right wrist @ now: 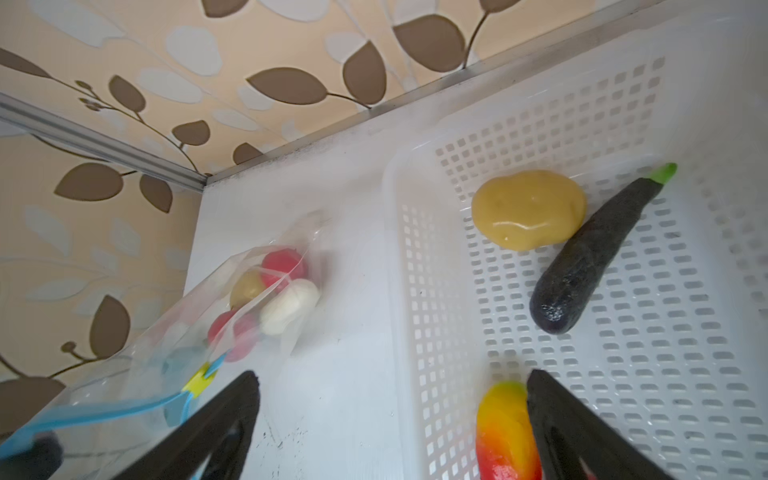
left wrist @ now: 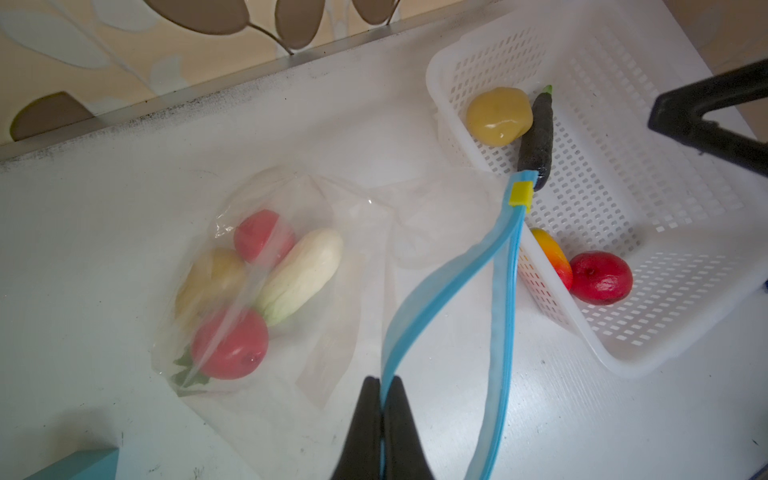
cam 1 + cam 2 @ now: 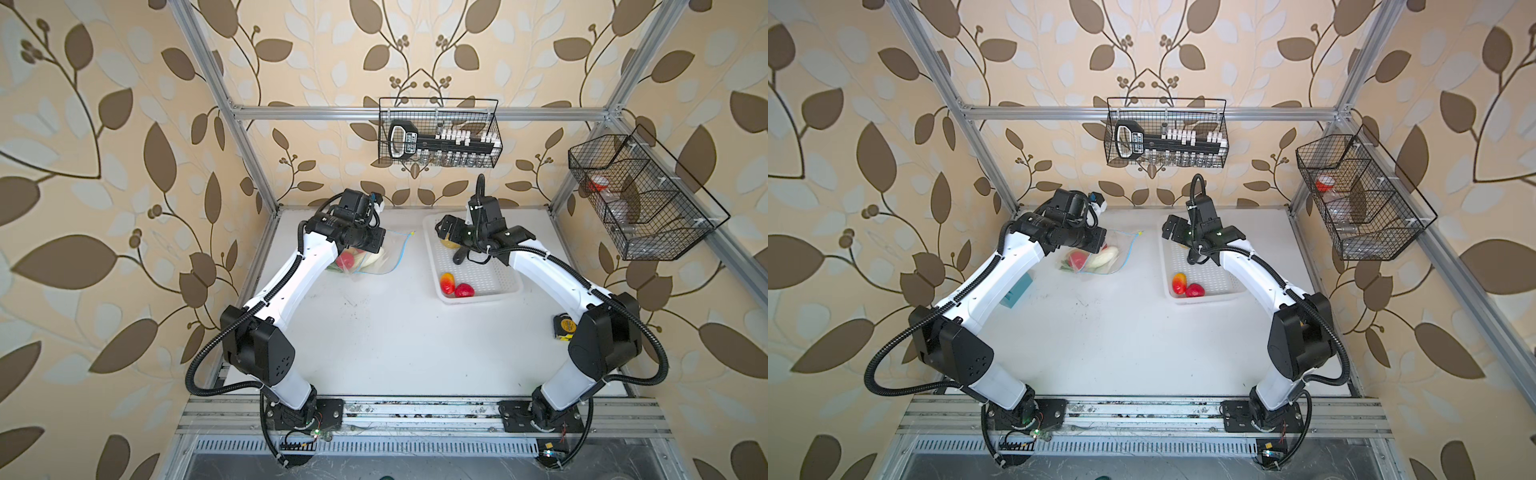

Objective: Place the food in the zip-top bag and seal the zipper

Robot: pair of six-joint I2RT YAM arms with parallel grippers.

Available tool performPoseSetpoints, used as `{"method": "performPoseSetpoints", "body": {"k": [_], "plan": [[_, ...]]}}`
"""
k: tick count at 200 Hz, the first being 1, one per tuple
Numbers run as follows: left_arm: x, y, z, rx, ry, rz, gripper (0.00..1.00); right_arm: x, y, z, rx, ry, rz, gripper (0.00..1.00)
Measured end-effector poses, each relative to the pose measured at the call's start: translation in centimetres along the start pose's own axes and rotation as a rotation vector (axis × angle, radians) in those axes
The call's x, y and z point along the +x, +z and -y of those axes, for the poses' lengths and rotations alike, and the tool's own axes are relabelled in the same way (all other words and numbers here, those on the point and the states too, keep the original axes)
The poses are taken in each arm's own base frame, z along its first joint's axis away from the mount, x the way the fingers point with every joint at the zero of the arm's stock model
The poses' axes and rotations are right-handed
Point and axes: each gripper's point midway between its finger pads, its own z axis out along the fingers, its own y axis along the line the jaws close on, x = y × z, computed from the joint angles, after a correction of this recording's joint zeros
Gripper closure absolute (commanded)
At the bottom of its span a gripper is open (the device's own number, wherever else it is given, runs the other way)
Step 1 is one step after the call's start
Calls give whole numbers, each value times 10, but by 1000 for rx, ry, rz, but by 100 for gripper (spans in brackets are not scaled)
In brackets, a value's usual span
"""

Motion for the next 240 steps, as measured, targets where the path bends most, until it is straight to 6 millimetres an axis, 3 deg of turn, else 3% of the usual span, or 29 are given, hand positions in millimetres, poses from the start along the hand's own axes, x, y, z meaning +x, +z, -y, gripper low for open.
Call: {"method": "performPoseSetpoints", "body": {"k": [66, 139, 240], "plan": [[10, 5, 4, 27, -27, -15, 100, -3, 28, 31, 77, 42, -43, 1], [12, 9, 4, 29, -38, -15, 100, -9, 63, 84, 179, 117, -99, 0], [12, 11, 4, 34, -42, -12, 100, -8, 80, 104, 241, 156, -141, 0]]}}
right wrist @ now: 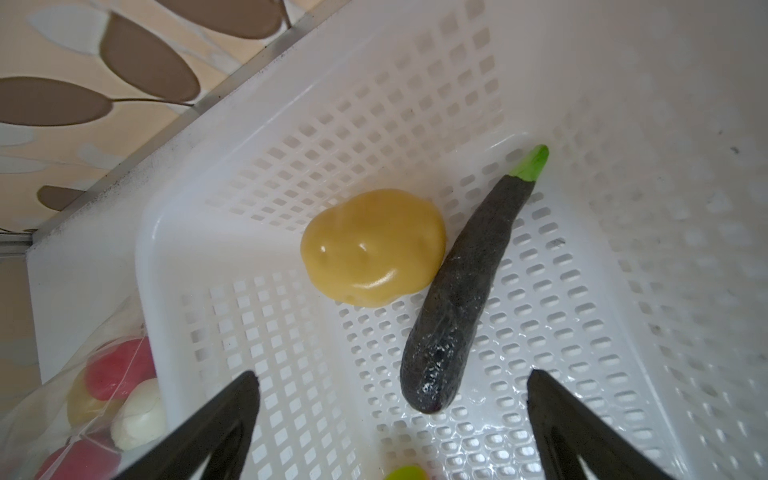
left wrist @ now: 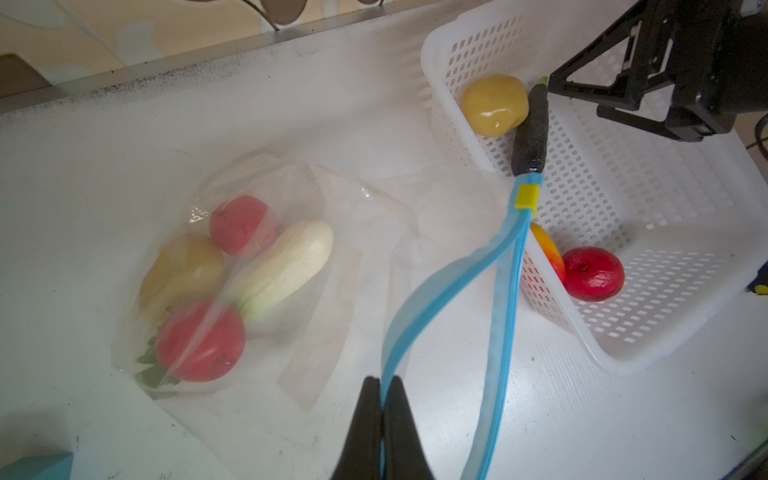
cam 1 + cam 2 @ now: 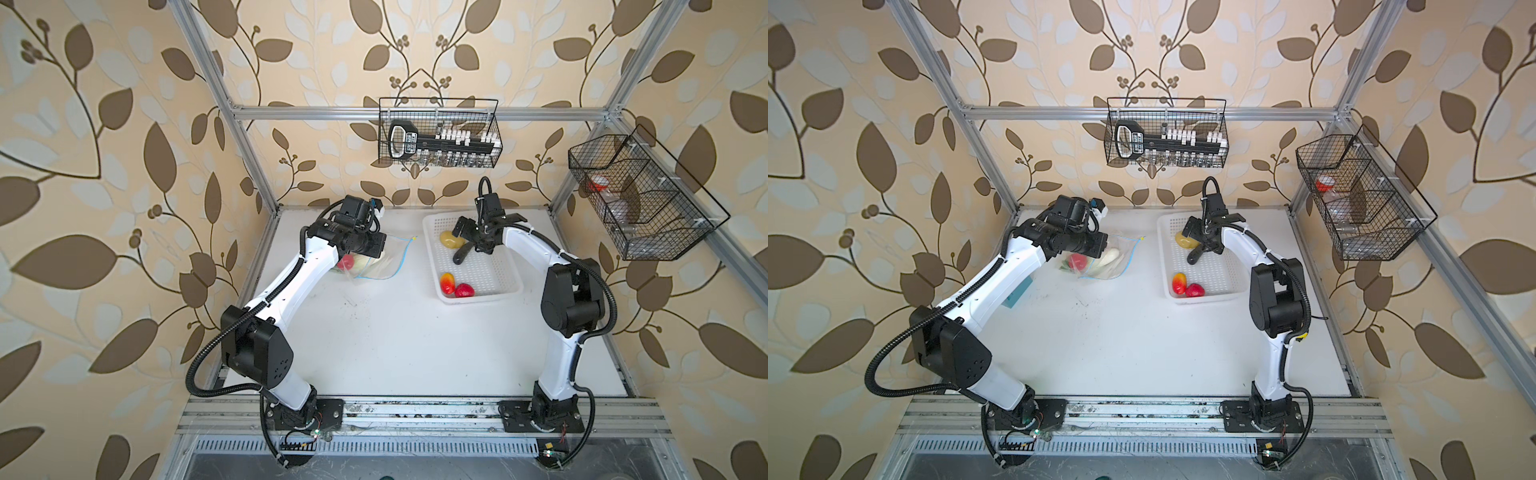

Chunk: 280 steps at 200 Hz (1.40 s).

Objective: Place the food in the zip-top bag and seal the zipper

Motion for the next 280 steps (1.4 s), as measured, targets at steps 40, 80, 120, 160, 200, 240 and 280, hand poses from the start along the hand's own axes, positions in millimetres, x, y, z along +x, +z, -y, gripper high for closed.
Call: {"method": "performPoseSetpoints", "body": {"k": [40, 80, 120, 160, 200, 240, 280], "plan": [[0, -1, 0, 1, 0, 3, 100, -7, 9, 13, 45, 52, 3, 0], [3, -2, 0, 1, -1, -2, 100, -7, 17, 24, 80, 95, 0, 0], [3, -2, 0, 1, -1, -1, 100, -12, 17, 27, 96, 132, 27, 3], [3, -2, 0, 1, -1, 0, 100, -14, 20, 32, 109, 170, 52, 7], [3, -3, 1, 3, -1, 0, 100, -17, 27, 38, 113, 215, 60, 0], [3, -3, 2, 9, -1, -1, 100, -9, 45, 49, 143, 252, 35, 4], [3, -3, 3, 17, -1, -1, 100, -7, 55, 50, 130, 300, 22, 31]]}}
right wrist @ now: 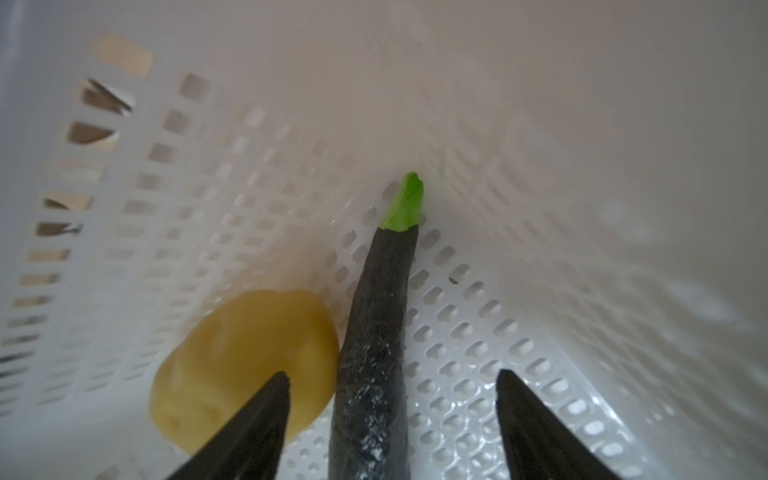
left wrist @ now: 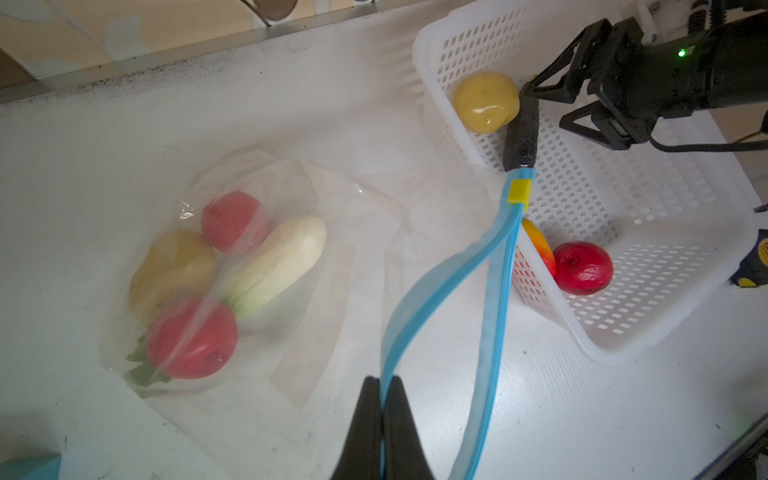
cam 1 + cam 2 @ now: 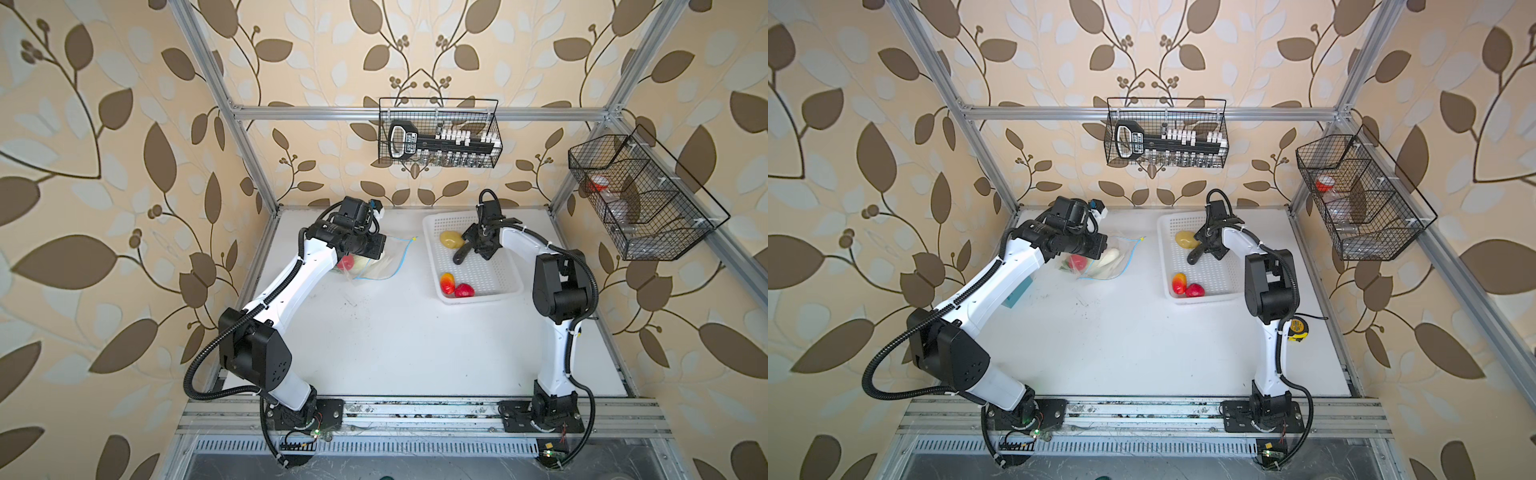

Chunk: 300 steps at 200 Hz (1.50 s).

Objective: Place the food in the zip-top bag and seal the zipper

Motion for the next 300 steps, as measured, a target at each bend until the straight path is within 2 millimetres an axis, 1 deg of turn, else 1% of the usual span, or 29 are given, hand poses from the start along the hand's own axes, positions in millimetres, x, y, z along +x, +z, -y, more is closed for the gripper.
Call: {"method": "performPoseSetpoints", "body": {"k": [29, 54, 78, 144, 159, 198, 220, 228, 235, 262, 284, 300], "plan": [[0, 0, 0, 0, 0, 0, 100, -4, 5, -2, -20, 31, 7, 32], [0, 0, 0, 0, -2, 0, 100, -7, 6, -3, -26, 51, 14, 38], [0, 0, 0, 1, -4, 0, 100, -10, 9, -3, -26, 59, 30, 38], [0, 0, 0, 0, -6, 0, 100, -16, 16, -7, -20, 59, 72, 43], [0, 0, 0, 0, -6, 0, 100, -15, 17, -8, -21, 58, 76, 45], [0, 0, 0, 0, -7, 0, 100, -12, 18, -13, -21, 54, 81, 46], [0, 0, 0, 1, -6, 0, 100, -7, 18, -15, -10, 40, 82, 46], [0, 0, 0, 1, -7, 0, 100, -4, 18, -16, -7, 35, 79, 50], [0, 0, 0, 1, -7, 0, 100, -1, 19, -16, -1, 31, 73, 51], [0, 0, 0, 1, -7, 0, 100, 10, 27, -9, 39, 19, 53, 51], [0, 0, 0, 1, -7, 0, 100, 10, 28, -11, 39, 17, 57, 51], [0, 0, 0, 1, -7, 0, 100, 10, 28, -11, 39, 18, 56, 54]]}}
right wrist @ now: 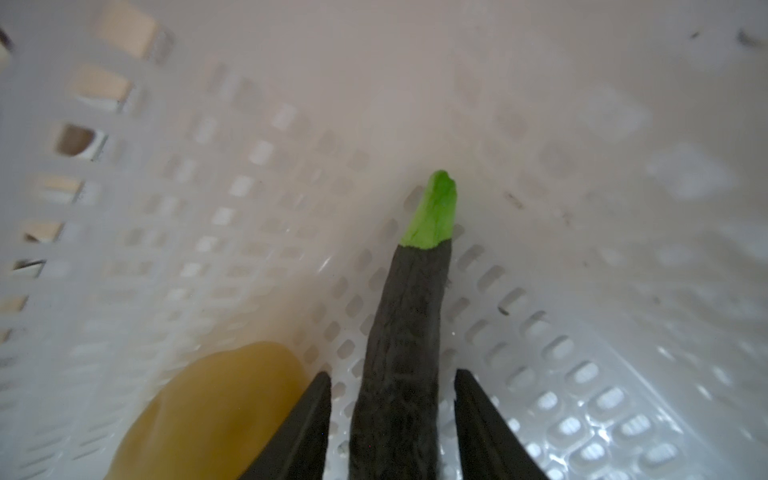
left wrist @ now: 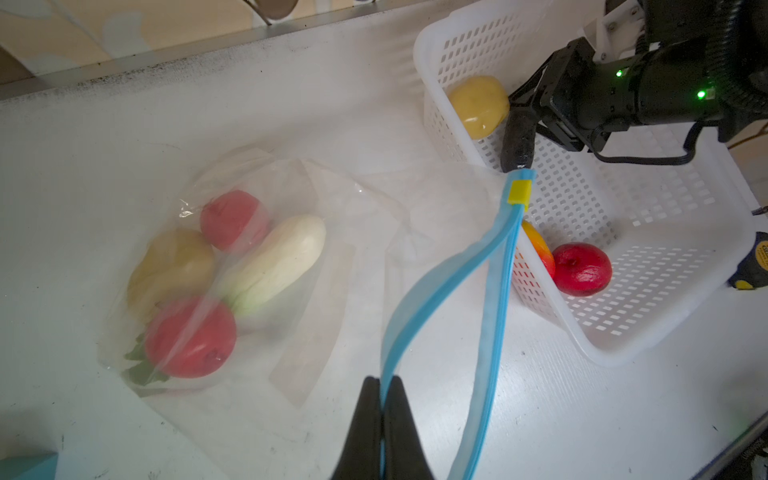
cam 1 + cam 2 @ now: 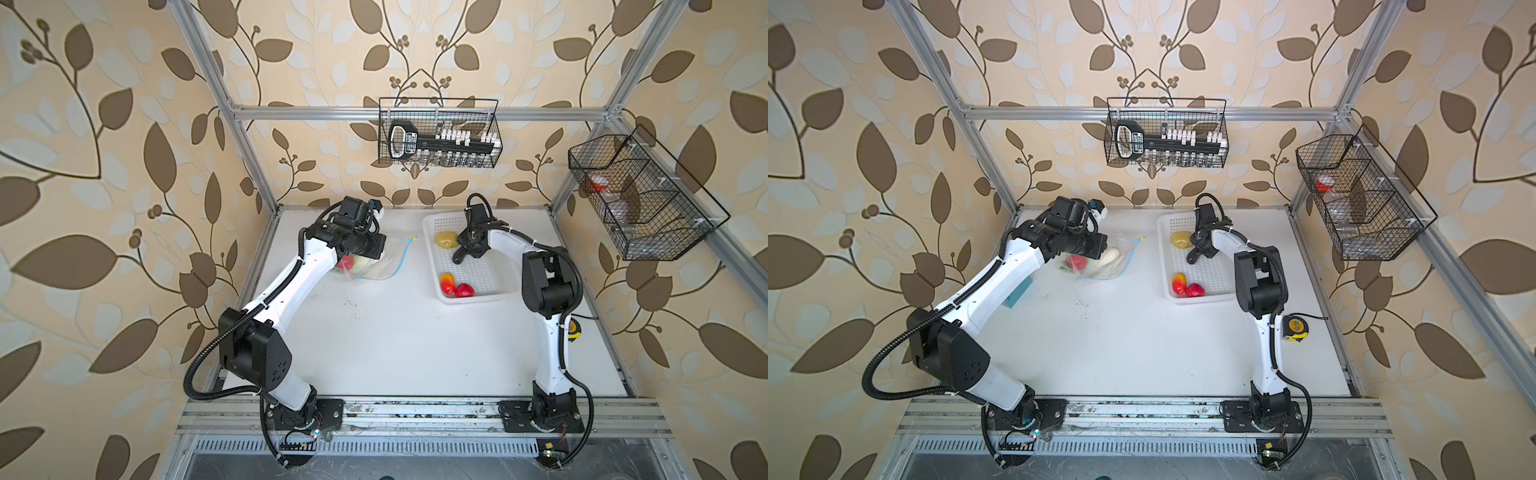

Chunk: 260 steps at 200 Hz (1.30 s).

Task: Place the food in the zip-top bag and seal the zipper
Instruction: 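Close the right gripper on the dark eggplant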

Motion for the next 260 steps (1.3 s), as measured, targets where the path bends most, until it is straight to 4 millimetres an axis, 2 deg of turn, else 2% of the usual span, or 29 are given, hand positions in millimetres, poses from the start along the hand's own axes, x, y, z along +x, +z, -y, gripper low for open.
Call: {"method": "performPoseSetpoints", "body": {"k": [23, 36, 63, 140, 159, 224, 260], "plan": [[0, 0, 0, 0, 0, 0, 100, -1, 2, 2, 5, 2, -3, 59], [0, 0, 0, 1, -2, 0, 100, -1, 3, 3, 8, -1, -3, 67], [0, 0, 1, 8, -10, 0, 100, -2, 3, 2, 1, -2, -2, 76], [0, 0, 1, 8, -16, -1, 100, 1, -4, -4, -82, 25, -8, 82], [0, 0, 1, 6, -16, -1, 100, -2, -15, -6, -109, 29, 5, 82], [-12, -6, -1, -18, -5, 20, 100, -23, -73, -23, -241, 51, 94, 80], [-16, -7, -3, -29, 8, 18, 100, -24, -99, -25, -297, 52, 126, 82]]}}
